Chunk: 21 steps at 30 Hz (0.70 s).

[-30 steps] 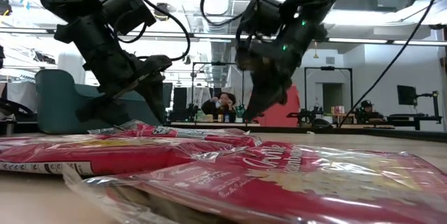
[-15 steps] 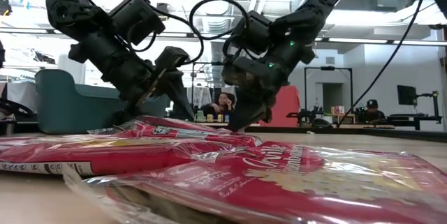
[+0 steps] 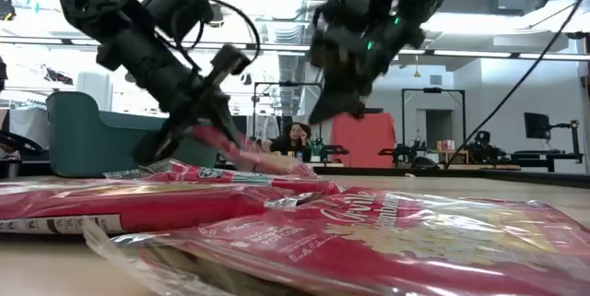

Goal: Sort popcorn bags into baskets
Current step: Put the popcorn bag into the green bin

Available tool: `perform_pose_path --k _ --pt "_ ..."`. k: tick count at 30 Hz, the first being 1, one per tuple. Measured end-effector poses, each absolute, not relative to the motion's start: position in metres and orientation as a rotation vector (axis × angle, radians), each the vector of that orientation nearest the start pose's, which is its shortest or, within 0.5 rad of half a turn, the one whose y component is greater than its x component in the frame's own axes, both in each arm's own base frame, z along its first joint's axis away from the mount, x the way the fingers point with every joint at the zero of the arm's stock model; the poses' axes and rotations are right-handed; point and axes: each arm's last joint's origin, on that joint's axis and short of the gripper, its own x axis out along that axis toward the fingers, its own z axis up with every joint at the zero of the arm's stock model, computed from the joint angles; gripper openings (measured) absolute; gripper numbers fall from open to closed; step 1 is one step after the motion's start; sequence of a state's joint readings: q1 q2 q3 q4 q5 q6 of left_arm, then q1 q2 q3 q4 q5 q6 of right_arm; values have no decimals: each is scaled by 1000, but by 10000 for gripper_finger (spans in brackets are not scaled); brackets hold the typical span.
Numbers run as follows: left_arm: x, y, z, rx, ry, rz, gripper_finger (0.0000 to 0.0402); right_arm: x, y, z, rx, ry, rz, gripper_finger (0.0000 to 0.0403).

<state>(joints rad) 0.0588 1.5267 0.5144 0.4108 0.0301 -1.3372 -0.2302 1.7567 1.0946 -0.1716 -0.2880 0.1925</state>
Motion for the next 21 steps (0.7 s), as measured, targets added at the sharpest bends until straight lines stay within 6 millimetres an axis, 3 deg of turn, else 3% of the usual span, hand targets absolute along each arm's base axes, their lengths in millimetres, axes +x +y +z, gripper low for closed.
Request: perform_pose_path --k 5,10,16,21 --pt "263 17 170 -1333 352 396 12 331 -92 238 352 692 -70 18" --pt "250 22 214 -1311 129 442 7 308 -106 272 319 590 -171 29" --pt "206 30 255 -1219 -28 709 6 297 -115 282 300 562 -220 22" --pt "158 34 261 -1194 -43 956 7 298 -116 273 293 617 -212 16"
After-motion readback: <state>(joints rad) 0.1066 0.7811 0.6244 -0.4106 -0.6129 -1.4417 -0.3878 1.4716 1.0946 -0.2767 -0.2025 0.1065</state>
